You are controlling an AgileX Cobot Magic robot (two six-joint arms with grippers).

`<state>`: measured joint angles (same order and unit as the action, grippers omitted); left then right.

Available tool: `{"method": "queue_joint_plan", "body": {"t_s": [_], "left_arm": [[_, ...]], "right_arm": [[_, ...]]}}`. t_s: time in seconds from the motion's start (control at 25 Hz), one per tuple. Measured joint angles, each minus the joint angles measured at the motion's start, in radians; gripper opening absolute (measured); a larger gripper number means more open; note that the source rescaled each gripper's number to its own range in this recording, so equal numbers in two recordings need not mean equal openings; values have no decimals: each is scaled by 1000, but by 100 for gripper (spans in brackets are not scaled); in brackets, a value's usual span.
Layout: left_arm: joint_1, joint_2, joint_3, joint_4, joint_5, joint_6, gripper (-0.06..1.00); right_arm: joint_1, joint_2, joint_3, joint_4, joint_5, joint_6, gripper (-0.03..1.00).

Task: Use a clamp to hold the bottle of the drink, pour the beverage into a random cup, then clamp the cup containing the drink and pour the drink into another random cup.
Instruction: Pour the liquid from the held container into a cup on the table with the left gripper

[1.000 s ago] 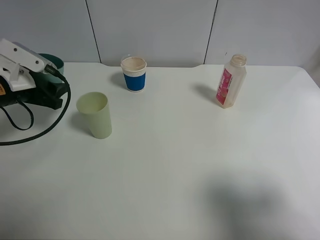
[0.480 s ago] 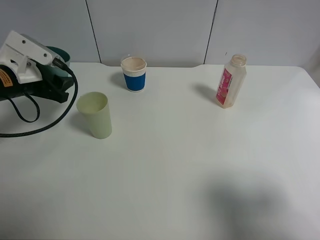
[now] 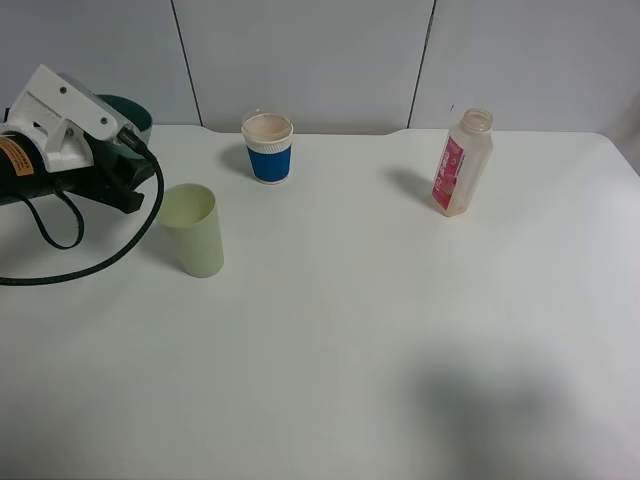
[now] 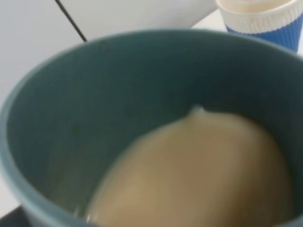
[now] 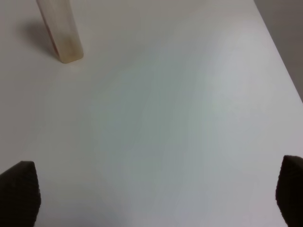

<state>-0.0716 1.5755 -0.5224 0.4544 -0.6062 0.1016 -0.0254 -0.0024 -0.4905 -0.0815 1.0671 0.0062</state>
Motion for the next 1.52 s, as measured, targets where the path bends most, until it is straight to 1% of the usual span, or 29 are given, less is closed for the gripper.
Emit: {"method": "queue_joint_plan", "body": {"t_s": [0.56, 0.72, 0.8, 0.92, 1.08, 1.4, 1.48, 1.52], "left_arm": [[0, 0, 1, 70, -10, 50, 1], [0, 0, 15, 75, -36, 55, 1], [18, 0, 35, 81, -62, 66, 1], [43, -1, 39, 83, -68, 69, 1], [43, -11, 39, 86, -73, 69, 1], [43, -17, 39, 118, -78, 74, 1], [43, -17, 39, 127, -81, 80, 1], [43, -17, 39, 132, -84, 101, 1]], "right_arm": [[0, 0, 0, 0, 0, 0, 100], [0, 0, 0, 0, 0, 0, 100], [0, 0, 0, 0, 0, 0, 100], [0, 0, 0, 0, 0, 0, 100], [0, 0, 0, 0, 0, 0, 100], [0, 0, 0, 0, 0, 0, 100], [0, 0, 0, 0, 0, 0, 100], [0, 0, 0, 0, 0, 0, 100]]}}
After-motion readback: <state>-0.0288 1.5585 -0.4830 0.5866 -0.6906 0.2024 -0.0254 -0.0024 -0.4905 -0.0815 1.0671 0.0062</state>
